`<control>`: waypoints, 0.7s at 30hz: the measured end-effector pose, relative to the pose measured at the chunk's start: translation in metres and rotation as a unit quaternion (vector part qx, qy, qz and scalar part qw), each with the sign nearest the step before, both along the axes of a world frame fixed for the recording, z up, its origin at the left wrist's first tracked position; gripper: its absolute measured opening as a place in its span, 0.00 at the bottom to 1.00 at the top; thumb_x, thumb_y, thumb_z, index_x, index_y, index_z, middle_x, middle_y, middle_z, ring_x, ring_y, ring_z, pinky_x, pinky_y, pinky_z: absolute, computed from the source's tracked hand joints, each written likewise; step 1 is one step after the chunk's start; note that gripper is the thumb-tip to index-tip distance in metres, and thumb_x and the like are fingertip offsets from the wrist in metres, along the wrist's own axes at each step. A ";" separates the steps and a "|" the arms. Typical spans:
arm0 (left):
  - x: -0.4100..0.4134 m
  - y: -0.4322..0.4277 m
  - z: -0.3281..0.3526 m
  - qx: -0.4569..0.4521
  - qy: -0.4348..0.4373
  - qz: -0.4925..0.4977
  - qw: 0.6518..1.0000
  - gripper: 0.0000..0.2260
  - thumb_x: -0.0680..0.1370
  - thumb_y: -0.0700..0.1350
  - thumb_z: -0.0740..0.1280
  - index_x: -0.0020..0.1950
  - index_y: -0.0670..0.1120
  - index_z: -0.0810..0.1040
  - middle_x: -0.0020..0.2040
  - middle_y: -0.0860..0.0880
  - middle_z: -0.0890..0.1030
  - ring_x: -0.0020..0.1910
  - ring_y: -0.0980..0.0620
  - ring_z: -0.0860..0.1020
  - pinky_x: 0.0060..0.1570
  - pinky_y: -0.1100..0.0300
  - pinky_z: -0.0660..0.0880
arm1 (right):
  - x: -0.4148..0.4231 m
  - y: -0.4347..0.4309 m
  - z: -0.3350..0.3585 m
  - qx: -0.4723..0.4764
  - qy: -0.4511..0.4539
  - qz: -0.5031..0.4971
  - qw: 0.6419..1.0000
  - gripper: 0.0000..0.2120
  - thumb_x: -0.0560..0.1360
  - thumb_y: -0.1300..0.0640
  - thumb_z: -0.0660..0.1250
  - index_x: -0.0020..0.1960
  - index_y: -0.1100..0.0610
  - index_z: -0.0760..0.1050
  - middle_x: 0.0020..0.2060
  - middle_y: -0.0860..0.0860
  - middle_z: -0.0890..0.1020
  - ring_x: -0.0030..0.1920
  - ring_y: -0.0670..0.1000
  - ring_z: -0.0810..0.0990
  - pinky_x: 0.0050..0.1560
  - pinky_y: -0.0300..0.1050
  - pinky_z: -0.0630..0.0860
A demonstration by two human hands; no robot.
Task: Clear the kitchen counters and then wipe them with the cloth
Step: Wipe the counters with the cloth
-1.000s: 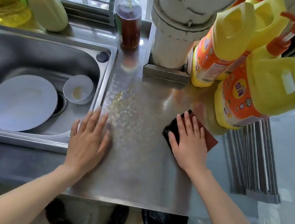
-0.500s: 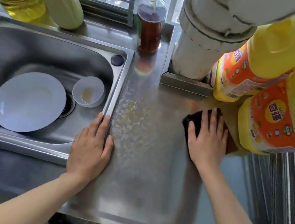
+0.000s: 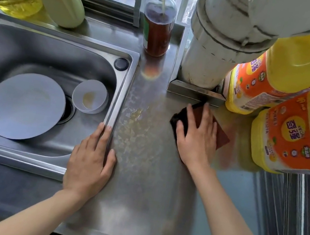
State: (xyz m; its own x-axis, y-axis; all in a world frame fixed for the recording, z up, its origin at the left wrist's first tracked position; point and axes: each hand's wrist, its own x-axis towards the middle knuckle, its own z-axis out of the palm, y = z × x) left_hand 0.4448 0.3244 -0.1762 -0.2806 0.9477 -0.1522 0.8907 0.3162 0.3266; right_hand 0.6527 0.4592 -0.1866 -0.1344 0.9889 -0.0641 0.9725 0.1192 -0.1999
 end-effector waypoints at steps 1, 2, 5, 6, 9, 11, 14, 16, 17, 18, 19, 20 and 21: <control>0.000 0.000 0.000 0.000 -0.001 0.001 1.000 0.27 0.75 0.55 0.50 0.73 0.47 0.62 0.73 0.47 0.65 0.61 0.43 0.72 0.58 0.48 0.68 | -0.009 0.001 -0.001 0.011 0.006 -0.043 0.999 0.28 0.78 0.42 0.50 0.75 0.50 0.54 0.76 0.58 0.52 0.75 0.57 0.52 0.73 0.54 0.48; 0.000 0.000 0.001 0.001 -0.001 0.001 1.000 0.27 0.75 0.54 0.50 0.73 0.47 0.63 0.72 0.47 0.66 0.60 0.43 0.72 0.57 0.48 0.68 | -0.021 0.001 0.000 0.012 0.015 -0.065 0.998 0.29 0.78 0.43 0.52 0.76 0.53 0.53 0.75 0.59 0.53 0.75 0.57 0.52 0.73 0.55 0.48; 0.000 0.000 0.002 0.009 -0.002 0.001 1.000 0.26 0.75 0.54 0.51 0.72 0.47 0.63 0.72 0.46 0.67 0.59 0.43 0.73 0.57 0.48 0.69 | -0.050 -0.012 0.001 -0.025 0.021 0.034 0.999 0.34 0.79 0.42 0.49 0.76 0.59 0.42 0.76 0.55 0.47 0.76 0.53 0.45 0.73 0.50 0.41; 0.001 0.000 0.002 0.012 -0.004 0.003 1.000 0.26 0.76 0.53 0.51 0.72 0.47 0.64 0.71 0.46 0.67 0.59 0.43 0.73 0.56 0.48 0.69 | -0.054 -0.017 0.002 -0.032 0.018 0.099 0.994 0.34 0.78 0.41 0.47 0.76 0.58 0.42 0.76 0.53 0.45 0.76 0.51 0.43 0.73 0.49 0.40; 0.000 -0.001 0.003 0.020 -0.010 0.005 1.000 0.25 0.76 0.52 0.51 0.72 0.46 0.65 0.71 0.46 0.68 0.57 0.43 0.75 0.56 0.49 0.71 | -0.045 -0.011 0.005 -0.047 0.006 0.256 0.966 0.34 0.75 0.38 0.42 0.76 0.53 0.45 0.76 0.48 0.45 0.74 0.44 0.40 0.74 0.49 0.42; 0.000 0.000 0.003 0.026 -0.013 0.006 1.000 0.25 0.76 0.52 0.51 0.72 0.46 0.65 0.71 0.46 0.68 0.58 0.44 0.75 0.57 0.49 0.71 | -0.039 0.007 0.003 -0.059 -0.018 0.268 0.962 0.34 0.74 0.38 0.38 0.76 0.51 0.42 0.76 0.45 0.43 0.73 0.42 0.38 0.74 0.47 0.42; 0.000 -0.001 0.002 0.034 -0.017 0.005 0.999 0.25 0.75 0.51 0.52 0.71 0.46 0.65 0.70 0.46 0.69 0.58 0.43 0.75 0.57 0.49 0.71 | -0.052 0.021 0.001 -0.045 -0.017 0.172 0.984 0.35 0.74 0.38 0.37 0.77 0.53 0.43 0.76 0.47 0.44 0.75 0.45 0.41 0.72 0.46 0.39; -0.002 -0.001 0.000 0.037 -0.017 0.002 0.999 0.25 0.75 0.50 0.52 0.71 0.45 0.66 0.70 0.45 0.69 0.59 0.43 0.75 0.59 0.51 0.69 | -0.068 0.011 0.001 -0.042 -0.005 0.172 0.984 0.33 0.76 0.40 0.41 0.77 0.54 0.45 0.76 0.48 0.45 0.76 0.47 0.43 0.73 0.47 0.40; -0.002 -0.001 0.000 0.037 -0.018 0.000 0.999 0.25 0.75 0.50 0.52 0.71 0.44 0.66 0.70 0.44 0.69 0.60 0.43 0.75 0.60 0.53 0.66 | -0.072 0.001 0.001 -0.040 0.001 0.209 0.977 0.32 0.76 0.41 0.43 0.76 0.54 0.47 0.76 0.48 0.47 0.76 0.47 0.44 0.73 0.47 0.42; -0.003 -0.001 0.000 0.037 -0.020 -0.001 0.999 0.25 0.75 0.49 0.52 0.71 0.43 0.65 0.70 0.44 0.69 0.61 0.43 0.74 0.61 0.55 0.63 | -0.074 -0.007 0.000 -0.032 0.006 0.260 0.965 0.31 0.77 0.41 0.44 0.76 0.53 0.50 0.76 0.48 0.50 0.76 0.47 0.47 0.73 0.47 0.43; -0.004 -0.001 -0.001 0.037 -0.023 0.001 0.999 0.26 0.74 0.49 0.53 0.71 0.42 0.65 0.70 0.43 0.70 0.62 0.43 0.74 0.61 0.56 0.61 | -0.072 -0.012 0.001 -0.024 0.007 0.311 0.950 0.31 0.77 0.41 0.46 0.76 0.53 0.52 0.76 0.48 0.53 0.75 0.47 0.49 0.73 0.47 0.45; -0.004 -0.001 -0.001 0.038 -0.026 0.002 0.999 0.26 0.74 0.48 0.53 0.71 0.41 0.65 0.69 0.42 0.70 0.63 0.43 0.73 0.62 0.56 0.61 | -0.069 -0.011 0.001 -0.021 0.005 0.350 0.937 0.30 0.76 0.41 0.46 0.76 0.53 0.54 0.75 0.47 0.55 0.75 0.47 0.51 0.73 0.46 0.46; -0.004 -0.001 -0.001 0.039 -0.029 0.004 0.999 0.26 0.74 0.48 0.53 0.71 0.40 0.64 0.69 0.42 0.70 0.63 0.44 0.73 0.62 0.56 0.60 | -0.066 -0.004 0.002 -0.021 0.001 0.371 0.928 0.30 0.76 0.41 0.46 0.76 0.52 0.54 0.75 0.47 0.55 0.75 0.46 0.51 0.73 0.46 0.46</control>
State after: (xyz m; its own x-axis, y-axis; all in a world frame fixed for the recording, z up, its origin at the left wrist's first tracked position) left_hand 0.4407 0.3235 -0.1773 -0.2809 0.9552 -0.0937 0.8668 0.2944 0.4026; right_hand 0.5863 0.4551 -0.1849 -0.7784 0.6199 -0.0992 0.6246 0.7489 -0.2216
